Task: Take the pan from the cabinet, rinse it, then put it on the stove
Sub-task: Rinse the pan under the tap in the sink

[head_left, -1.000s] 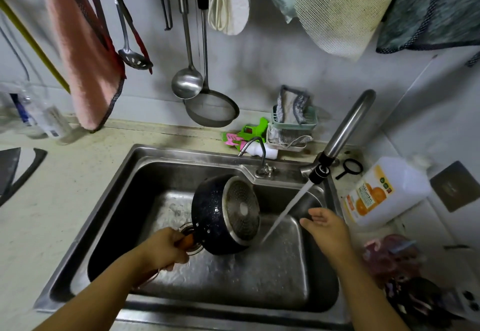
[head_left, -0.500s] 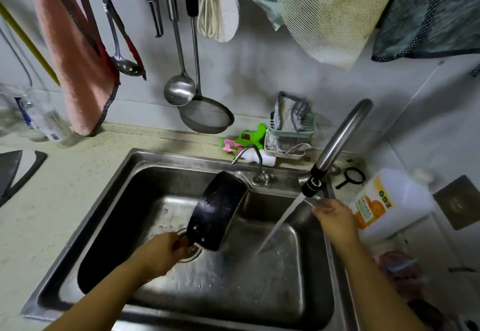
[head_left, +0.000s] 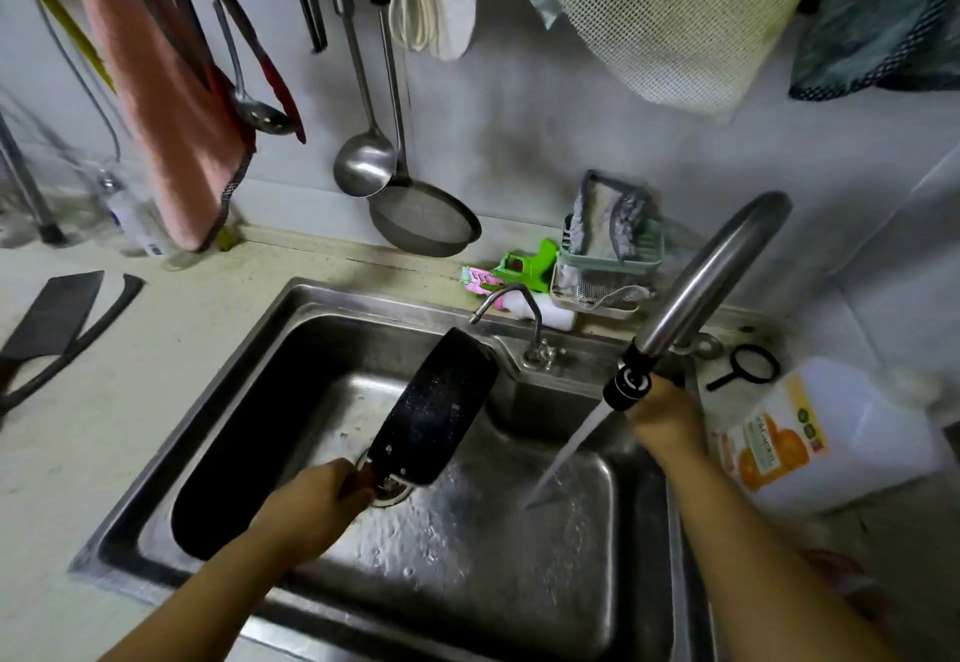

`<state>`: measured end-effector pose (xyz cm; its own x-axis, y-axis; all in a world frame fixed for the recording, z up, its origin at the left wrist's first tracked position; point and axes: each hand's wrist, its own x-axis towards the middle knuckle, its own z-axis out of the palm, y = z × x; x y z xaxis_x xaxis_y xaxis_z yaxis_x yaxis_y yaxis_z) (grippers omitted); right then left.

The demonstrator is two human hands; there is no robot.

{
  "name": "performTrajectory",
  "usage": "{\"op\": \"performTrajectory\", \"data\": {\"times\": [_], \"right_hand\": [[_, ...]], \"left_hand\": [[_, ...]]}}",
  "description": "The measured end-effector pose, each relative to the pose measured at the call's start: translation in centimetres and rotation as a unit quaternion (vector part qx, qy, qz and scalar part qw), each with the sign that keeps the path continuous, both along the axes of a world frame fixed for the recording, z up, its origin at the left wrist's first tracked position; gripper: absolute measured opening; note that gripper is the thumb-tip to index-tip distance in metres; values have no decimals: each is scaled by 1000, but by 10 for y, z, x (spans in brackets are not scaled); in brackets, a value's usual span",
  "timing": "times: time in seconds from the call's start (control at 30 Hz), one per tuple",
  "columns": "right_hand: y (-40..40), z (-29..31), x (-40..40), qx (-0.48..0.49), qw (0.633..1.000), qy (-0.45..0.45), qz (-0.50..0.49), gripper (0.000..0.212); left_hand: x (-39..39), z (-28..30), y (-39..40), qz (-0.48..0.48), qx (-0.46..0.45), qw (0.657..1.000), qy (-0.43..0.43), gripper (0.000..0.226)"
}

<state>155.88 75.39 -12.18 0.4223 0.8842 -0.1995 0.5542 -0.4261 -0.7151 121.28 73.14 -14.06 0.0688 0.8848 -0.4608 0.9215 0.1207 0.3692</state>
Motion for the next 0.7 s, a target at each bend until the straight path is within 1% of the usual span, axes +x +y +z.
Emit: {"op": "performTrajectory", "data": {"times": [0.03, 0.1, 0.17, 0.33, 0.5, 0.6, 0.7], "right_hand": [[1, -2, 3, -8, 1000, -3, -3, 15], [3, -9, 11, -31, 999, -21, 24, 16], [4, -13, 17, -34, 997, -47, 46, 20], [5, -14, 16, -69, 990, -121, 26, 28], [9, -17, 17, -49, 992, -114, 3, 26], [6, -22, 26, -10, 995, -92, -26, 24], [4, -21, 29, 12, 997, -22, -70, 21]], "left_hand": [[1, 1, -2, 0, 7, 1000, 6, 22], [3, 2, -5, 6, 14, 1000, 11, 21], [4, 3, -8, 15, 17, 1000, 10, 22], [11, 2, -15, 25, 40, 999, 27, 23], [15, 6, -21, 34, 60, 997, 43, 26], [14, 10, -23, 41, 63, 996, 45, 29], [14, 13, -27, 47, 60, 996, 39, 27]]}}
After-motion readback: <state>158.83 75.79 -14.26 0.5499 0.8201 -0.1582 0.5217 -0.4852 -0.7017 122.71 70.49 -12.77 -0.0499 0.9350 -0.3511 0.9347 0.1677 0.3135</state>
